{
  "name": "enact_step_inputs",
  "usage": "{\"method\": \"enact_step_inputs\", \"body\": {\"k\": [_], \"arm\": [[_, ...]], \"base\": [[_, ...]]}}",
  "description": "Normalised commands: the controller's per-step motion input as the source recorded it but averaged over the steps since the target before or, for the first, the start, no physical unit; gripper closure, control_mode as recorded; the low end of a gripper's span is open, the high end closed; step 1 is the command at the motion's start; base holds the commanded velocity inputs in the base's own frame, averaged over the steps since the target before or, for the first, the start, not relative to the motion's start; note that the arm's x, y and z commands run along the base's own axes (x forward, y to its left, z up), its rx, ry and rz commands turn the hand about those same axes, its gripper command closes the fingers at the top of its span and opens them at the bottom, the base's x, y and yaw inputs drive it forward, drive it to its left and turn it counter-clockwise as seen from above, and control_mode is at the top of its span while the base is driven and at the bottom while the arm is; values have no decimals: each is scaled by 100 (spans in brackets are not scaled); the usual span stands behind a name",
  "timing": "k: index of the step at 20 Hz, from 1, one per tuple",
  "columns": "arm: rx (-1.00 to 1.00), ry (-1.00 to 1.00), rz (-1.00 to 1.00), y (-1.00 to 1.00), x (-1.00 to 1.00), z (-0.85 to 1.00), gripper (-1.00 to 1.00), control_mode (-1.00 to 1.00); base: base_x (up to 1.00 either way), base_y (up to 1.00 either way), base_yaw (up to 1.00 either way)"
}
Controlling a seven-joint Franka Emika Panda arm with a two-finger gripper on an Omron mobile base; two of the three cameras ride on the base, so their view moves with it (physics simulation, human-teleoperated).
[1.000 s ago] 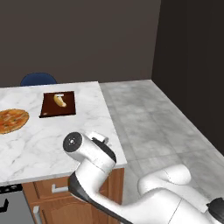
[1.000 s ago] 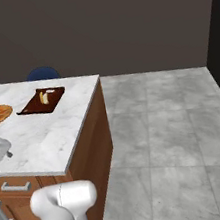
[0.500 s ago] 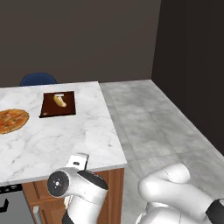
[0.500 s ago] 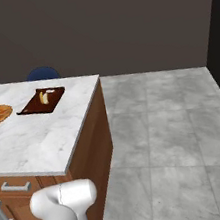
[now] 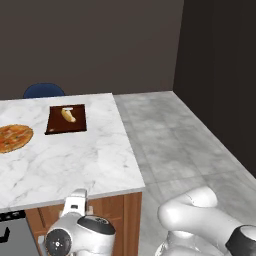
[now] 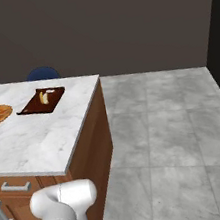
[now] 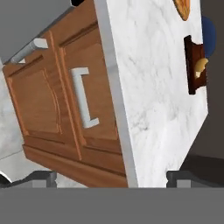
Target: Take the pizza cutter from the drawer on the left and place it on the dining counter for cutting.
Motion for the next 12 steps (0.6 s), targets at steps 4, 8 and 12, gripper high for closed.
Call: {"method": "enact_step_inputs", "body": {"k": [4,8,12], "arm": [[-1,-20,4,0,7,-52,-100,-100],[-4,-19,4,0,8,-47,-100,-100],[-7,-18,3,0,16,-42,-100,-100]], "base": [[0,0,0],[0,0,0],[0,0,0]]}}
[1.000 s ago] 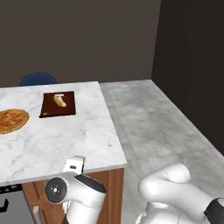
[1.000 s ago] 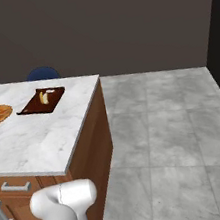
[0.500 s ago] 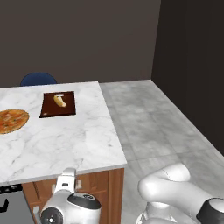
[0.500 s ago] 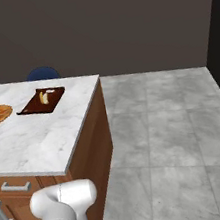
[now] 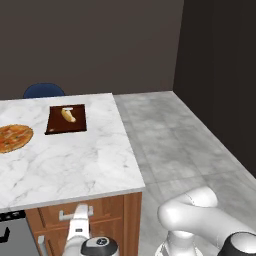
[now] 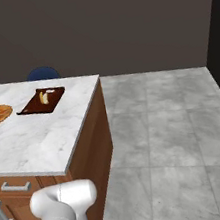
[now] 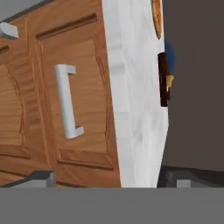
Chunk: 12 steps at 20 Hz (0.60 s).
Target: Take the pizza cutter from the drawer on the left and place it on the dining counter for cutting.
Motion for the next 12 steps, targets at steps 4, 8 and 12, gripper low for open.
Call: {"method": "enact_step_inputs", "body": {"k": [4,8,12], "arm": [[-8,-18,0,0,23,-39,-100,-100],[-7,-18,0,0,15,-40,-100,-100],[-7,-13,0,0,5,-34,-100,-100]], "base": [[0,0,0],[0,0,0],[0,0,0]]}}
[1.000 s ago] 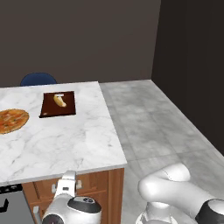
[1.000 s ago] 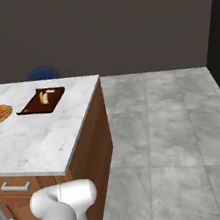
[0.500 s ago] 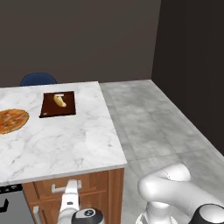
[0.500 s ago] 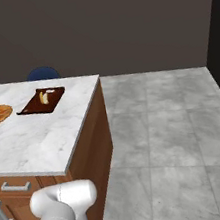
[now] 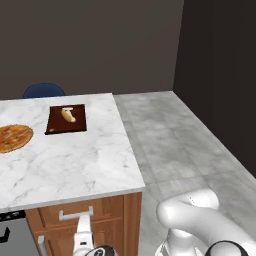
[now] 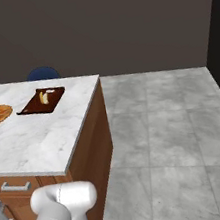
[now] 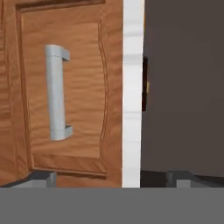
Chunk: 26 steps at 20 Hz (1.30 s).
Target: Take the pizza cutter from the drawer on the left and place it on the dining counter for cutting.
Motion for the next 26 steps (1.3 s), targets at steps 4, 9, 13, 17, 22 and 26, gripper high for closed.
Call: {"method": "enact_step_inputs", "body": {"k": [4,9,13,17,22,26], "arm": [[-3,-15,0,0,11,-26,-100,-100],[0,-6,0,1,18,-1,-100,-100],[0,-1,0,3,29,-6,-100,-100],[0,0,0,1,10,-9,-100,-100],[0,-1,0,0,3,-24,-100,-100],[0,-2,0,0,7,-23,-100,-100]], "base": [[0,0,0],[0,0,0],[0,0,0],[0,0,0],[0,0,0],[0,0,0]]}}
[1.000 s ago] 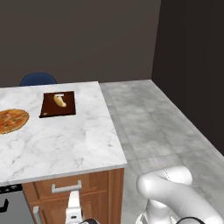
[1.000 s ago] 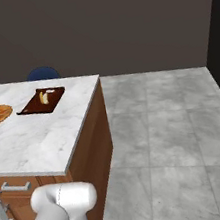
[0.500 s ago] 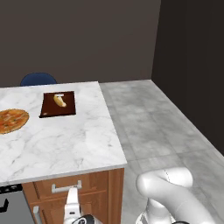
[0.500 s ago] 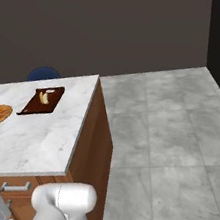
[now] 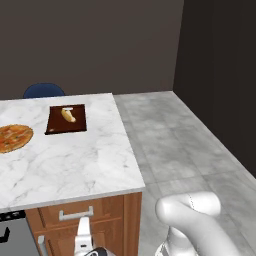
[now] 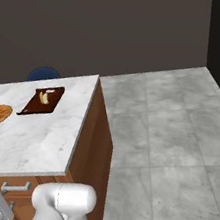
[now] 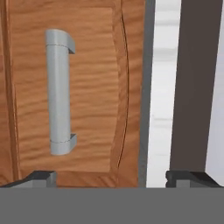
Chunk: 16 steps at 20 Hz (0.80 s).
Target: Take the pizza cutter from the drawer on the left and place it on the dining counter for cutting.
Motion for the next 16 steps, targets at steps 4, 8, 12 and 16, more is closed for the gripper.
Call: {"method": "enact_step_inputs", "body": {"k": [4,8,12,16], "arm": [[0,-1,0,1,18,-16,-100,-100],[0,-3,0,0,15,-11,-100,-100],[0,-2,0,1,19,-10,-100,-100],[0,-1,0,15,19,-18,-100,-100]], "base": [[0,0,0],[0,0,0],[0,0,0],[0,0,0]]}}
